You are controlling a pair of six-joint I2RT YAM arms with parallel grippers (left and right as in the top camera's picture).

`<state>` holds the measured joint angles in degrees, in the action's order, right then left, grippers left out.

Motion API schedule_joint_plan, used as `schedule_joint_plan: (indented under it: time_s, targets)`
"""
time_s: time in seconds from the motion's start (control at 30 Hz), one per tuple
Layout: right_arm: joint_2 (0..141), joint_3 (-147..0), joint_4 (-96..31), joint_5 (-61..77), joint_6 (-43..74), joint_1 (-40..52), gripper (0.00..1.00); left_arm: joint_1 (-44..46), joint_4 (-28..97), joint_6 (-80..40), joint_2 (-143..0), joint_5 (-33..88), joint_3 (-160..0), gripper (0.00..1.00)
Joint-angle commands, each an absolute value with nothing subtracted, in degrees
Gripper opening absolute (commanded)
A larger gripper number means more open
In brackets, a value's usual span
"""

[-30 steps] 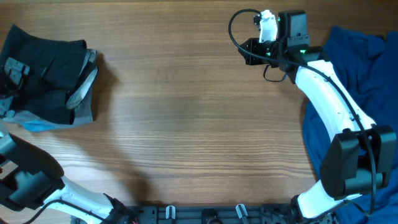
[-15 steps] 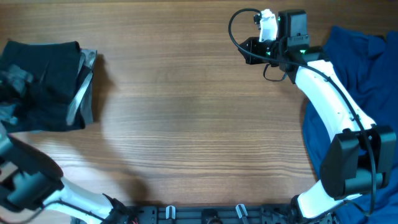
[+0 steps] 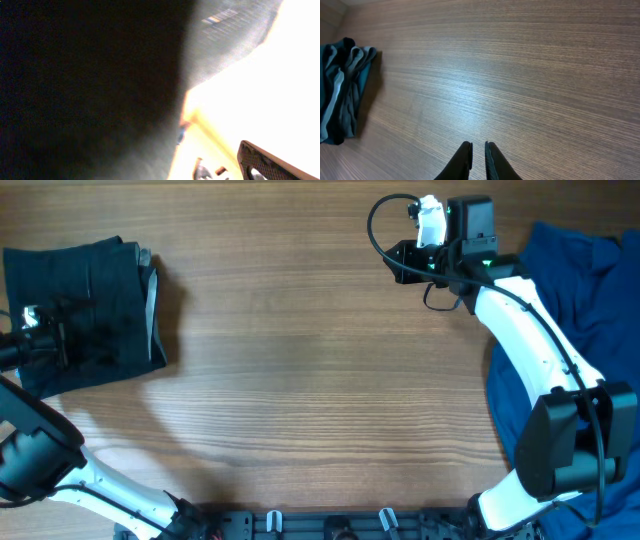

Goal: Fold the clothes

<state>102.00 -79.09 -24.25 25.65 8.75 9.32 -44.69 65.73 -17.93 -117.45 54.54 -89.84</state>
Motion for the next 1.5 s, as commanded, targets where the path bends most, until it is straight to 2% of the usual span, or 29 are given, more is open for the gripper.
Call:
schedule_joint_plan:
  time_s: [0.0,0.07,0.2,0.23,0.3,0.37,0.53,0.67,0.77,0.83,0.87,0.9,0.93,1.0,1.03,1.1,1.3,1.33,1.37,1.4,1.47]
  targets:
    - [102.00,-79.20,-24.23,25.28,8.93,9.45,0.13,-44.75,65.30,-21.69,-117.32,66.61,-89.65,1.00]
    - [102.00,-79.20,-24.16,25.28,8.93,9.45,0.13,-45.39,63.18,-22.48,-117.32,62.41,-89.65,1.00]
    - [102.00,-79.20,-24.34,25.32,8.99,9.45,0.13,-45.67,68.40,-25.17,-117.32,28.29,-89.65,0.97]
    - [102.00,-79.20,-24.32,25.32,8.97,9.45,0.13,-45.52,69.69,-26.24,-117.32,22.90,-89.65,0.96]
    - [102.00,-79.20,-24.25,25.30,8.99,9.45,0.13,-45.36,71.59,-26.22,-117.21,17.21,-89.69,0.88]
    - [102.00,-79.20,-24.25,25.30,8.99,9.45,0.13,-44.66,74.39,-26.33,-116.99,9.89,-89.69,0.88]
    - [102.00,-79.20,-24.27,25.30,9.13,9.45,0.13,-43.38,76.64,-27.49,-116.99,7.88,-89.97,0.95]
    - [102.00,-79.20,-24.27,25.30,9.08,9.45,0.13,-43.40,77.71,-27.24,-116.99,12.56,-92.36,0.99]
    - [102.00,-79.20,-24.27,25.30,8.99,9.45,0.13,-43.33,80.66,-22.79,-116.84,23.55,-97.32,0.92]
    - [102.00,-79.20,-24.29,25.30,8.99,9.45,0.13,-43.22,81.38,-21.65,-115.94,24.25,-102.13,0.92]
    - [102.00,-79.20,-24.32,25.30,8.99,9.45,0.14,-43.16,80.31,-20.82,-115.18,24.23,-104.99,0.86]
    - [102.00,-79.20,-24.32,25.30,8.99,9.45,0.13,-43.16,78.74,-20.78,-114.52,24.23,-106.94,0.74]
    - [102.00,-79.20,-24.32,25.30,8.99,9.45,0.13,-43.16,76.23,-20.78,-113.86,24.21,-107.74,0.50]
    - [102.00,-79.20,-24.32,25.30,9.02,9.45,0.13,-42.61,72.93,-19.84,-113.73,22.04,-107.59,0.13]
    - [102.00,-79.20,-24.32,25.30,9.06,9.45,0.13,-41.12,70.83,-19.68,-114.19,17.02,-106.52,0.04]
    - [102.00,-79.20,-24.32,25.30,9.13,9.45,0.13,-38.92,65.87,-19.66,-114.43,13.67,-103.66,0.04]
    - [102.00,-79.18,-25.02,19.14,9.13,9.45,0.13,-29.41,27.14,-20.05,-118.89,6.96,-85.65,0.04]
    - [102.00,-79.18,-25.15,17.82,9.06,9.45,0.13,-28.73,23.83,-20.40,-120.99,6.98,-85.30,0.04]
    - [102.00,-79.18,-25.15,17.26,9.08,9.45,0.13,-28.34,21.96,-20.56,-122.39,7.22,-85.32,0.06]
    - [102.00,-79.18,-25.15,16.58,9.15,9.45,0.13,-27.79,18.65,-20.60,-124.55,8.73,-85.32,0.12]
    - [102.00,-79.18,-25.17,16.23,9.04,9.45,0.13,-27.22,14.15,-20.58,-125.71,12.97,-85.32,0.18]
